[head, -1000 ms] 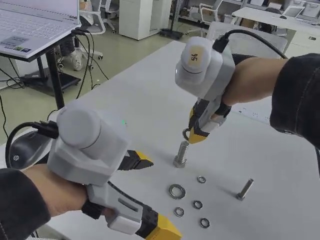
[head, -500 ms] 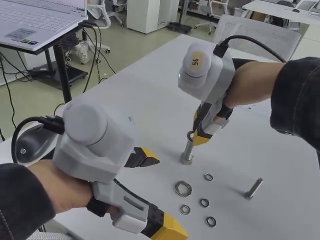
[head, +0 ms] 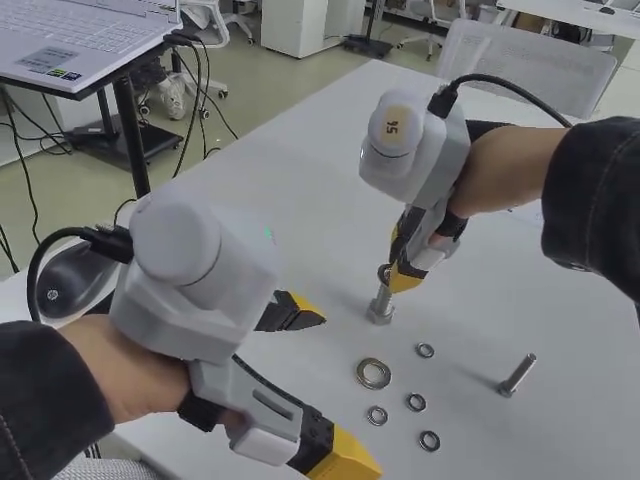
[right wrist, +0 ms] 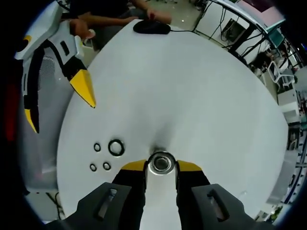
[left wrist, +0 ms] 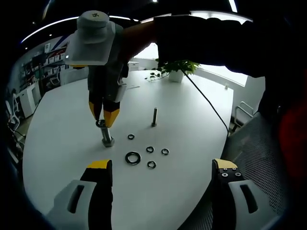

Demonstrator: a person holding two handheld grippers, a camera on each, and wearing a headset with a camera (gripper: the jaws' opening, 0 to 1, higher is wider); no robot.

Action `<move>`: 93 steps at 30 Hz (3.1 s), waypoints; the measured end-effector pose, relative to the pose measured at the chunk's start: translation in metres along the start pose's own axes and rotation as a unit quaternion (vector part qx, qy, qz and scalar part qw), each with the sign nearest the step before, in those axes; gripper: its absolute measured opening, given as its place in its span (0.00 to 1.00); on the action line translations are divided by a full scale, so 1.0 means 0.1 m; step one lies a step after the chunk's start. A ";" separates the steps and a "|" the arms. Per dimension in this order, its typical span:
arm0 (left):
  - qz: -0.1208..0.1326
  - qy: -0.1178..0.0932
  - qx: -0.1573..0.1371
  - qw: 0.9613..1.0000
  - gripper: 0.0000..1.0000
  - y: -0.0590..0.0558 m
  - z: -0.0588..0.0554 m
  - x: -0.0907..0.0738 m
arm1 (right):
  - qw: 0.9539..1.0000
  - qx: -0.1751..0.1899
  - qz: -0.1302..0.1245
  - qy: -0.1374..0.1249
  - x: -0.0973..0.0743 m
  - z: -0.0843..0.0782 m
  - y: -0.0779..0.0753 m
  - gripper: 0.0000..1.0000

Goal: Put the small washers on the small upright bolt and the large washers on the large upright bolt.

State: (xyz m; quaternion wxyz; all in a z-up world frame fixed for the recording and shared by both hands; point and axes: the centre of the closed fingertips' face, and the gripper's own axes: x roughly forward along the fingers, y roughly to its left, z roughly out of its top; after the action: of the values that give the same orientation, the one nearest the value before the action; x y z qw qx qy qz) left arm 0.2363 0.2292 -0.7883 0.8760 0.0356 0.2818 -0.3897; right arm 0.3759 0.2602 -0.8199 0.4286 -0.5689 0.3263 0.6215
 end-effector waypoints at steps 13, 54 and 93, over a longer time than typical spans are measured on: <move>0.001 0.000 -0.003 1.000 0.85 0.01 0.01 0.00 | 1.000 0.000 0.013 0.016 0.23 -0.04 0.00 0.24; -0.001 0.005 -0.006 1.000 0.84 -0.02 -0.03 0.01 | 0.999 0.015 0.030 0.013 0.40 -0.13 0.09 0.29; -0.008 0.010 0.003 1.000 0.84 -0.06 -0.03 0.02 | 0.998 0.060 0.004 0.005 0.09 -0.50 0.21 0.36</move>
State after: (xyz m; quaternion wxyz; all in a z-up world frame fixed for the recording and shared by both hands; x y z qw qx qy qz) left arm 0.2321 0.2242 -0.7906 0.8698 0.0397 0.2902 -0.3971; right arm 0.3782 0.2078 -0.8373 0.4580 -0.5437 0.3674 0.5997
